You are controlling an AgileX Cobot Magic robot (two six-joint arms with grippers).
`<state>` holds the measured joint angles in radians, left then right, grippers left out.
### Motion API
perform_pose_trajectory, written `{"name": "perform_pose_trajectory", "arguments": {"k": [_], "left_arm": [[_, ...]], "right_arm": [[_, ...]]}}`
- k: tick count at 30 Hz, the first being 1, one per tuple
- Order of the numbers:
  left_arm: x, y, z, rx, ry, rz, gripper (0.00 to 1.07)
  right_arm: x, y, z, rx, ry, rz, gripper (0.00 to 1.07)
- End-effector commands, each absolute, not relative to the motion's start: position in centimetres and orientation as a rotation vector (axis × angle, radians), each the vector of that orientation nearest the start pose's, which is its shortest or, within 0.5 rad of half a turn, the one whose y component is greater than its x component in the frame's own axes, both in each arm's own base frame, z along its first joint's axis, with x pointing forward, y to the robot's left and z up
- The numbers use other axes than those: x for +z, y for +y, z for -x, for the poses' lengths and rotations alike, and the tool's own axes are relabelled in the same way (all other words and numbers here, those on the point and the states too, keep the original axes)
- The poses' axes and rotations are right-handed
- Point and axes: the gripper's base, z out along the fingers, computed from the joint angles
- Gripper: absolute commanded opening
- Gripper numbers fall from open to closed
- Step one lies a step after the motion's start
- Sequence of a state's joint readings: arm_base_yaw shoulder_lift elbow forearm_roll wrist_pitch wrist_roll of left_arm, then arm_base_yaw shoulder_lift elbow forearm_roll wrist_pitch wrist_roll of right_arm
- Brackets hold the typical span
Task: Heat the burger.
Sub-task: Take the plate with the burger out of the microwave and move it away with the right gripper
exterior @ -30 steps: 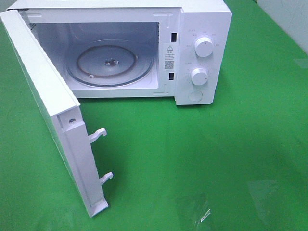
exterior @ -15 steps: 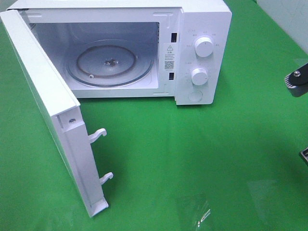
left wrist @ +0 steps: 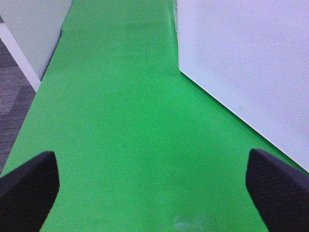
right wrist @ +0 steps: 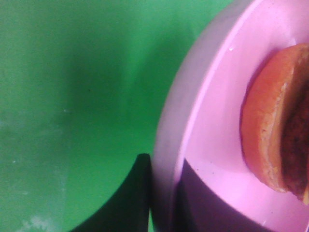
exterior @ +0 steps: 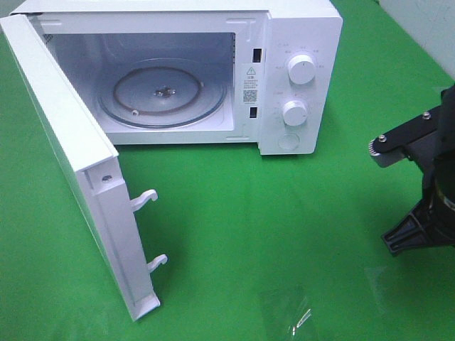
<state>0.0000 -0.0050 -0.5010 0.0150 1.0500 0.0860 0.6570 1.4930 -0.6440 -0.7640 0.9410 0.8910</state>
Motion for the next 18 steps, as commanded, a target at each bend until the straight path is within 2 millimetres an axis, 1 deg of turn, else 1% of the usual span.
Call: {"name": "perform_pose_trajectory", "arguments": {"k": [1, 3, 4, 5, 6, 7, 8, 9, 11, 13, 15, 18], "left_arm": [[27.8, 0.1, 0.7, 0.07, 1.998, -0.086, 0.98], [27.8, 0.1, 0.7, 0.07, 1.998, -0.086, 0.98], [27.8, 0.1, 0.7, 0.07, 1.998, -0.086, 0.98], [27.8, 0.1, 0.7, 0.07, 1.998, -0.086, 0.98], [27.8, 0.1, 0.7, 0.07, 1.998, -0.086, 0.98], [27.8, 0.1, 0.7, 0.07, 1.998, -0.086, 0.98], [27.8, 0.1, 0.7, 0.07, 1.998, -0.086, 0.98], [27.8, 0.1, 0.7, 0.07, 1.998, -0.086, 0.98], [27.8, 0.1, 0.7, 0.07, 1.998, -0.086, 0.98], [27.8, 0.1, 0.7, 0.07, 1.998, -0.086, 0.98], [27.8, 0.1, 0.7, 0.07, 1.998, -0.086, 0.98], [27.8, 0.1, 0.7, 0.07, 1.998, -0.086, 0.98]], "right_arm": [[17.1, 8.7, -21.1, -0.787, 2.677, 0.384, 0.0], [16.7, 8.6, -21.3, -0.788, 2.687, 0.383, 0.0], [15.9, 8.4, -21.7, -0.8, 2.708, 0.384, 0.0], [15.9, 8.4, -21.7, -0.8, 2.708, 0.384, 0.0], [15.2, 8.2, -22.0, -0.812, 2.725, 0.388, 0.0], [15.2, 8.2, -22.0, -0.812, 2.725, 0.388, 0.0], [14.4, 7.9, -22.3, -0.817, 2.748, 0.386, 0.0], [14.4, 7.9, -22.3, -0.817, 2.748, 0.386, 0.0], [13.2, 7.4, -22.8, -0.809, 2.787, 0.368, 0.0], [13.2, 7.4, -22.8, -0.809, 2.787, 0.368, 0.0], [12.1, 7.2, -23.1, -0.801, 2.814, 0.379, 0.0], [11.6, 7.3, -23.1, -0.812, 2.826, 0.391, 0.0]]}}
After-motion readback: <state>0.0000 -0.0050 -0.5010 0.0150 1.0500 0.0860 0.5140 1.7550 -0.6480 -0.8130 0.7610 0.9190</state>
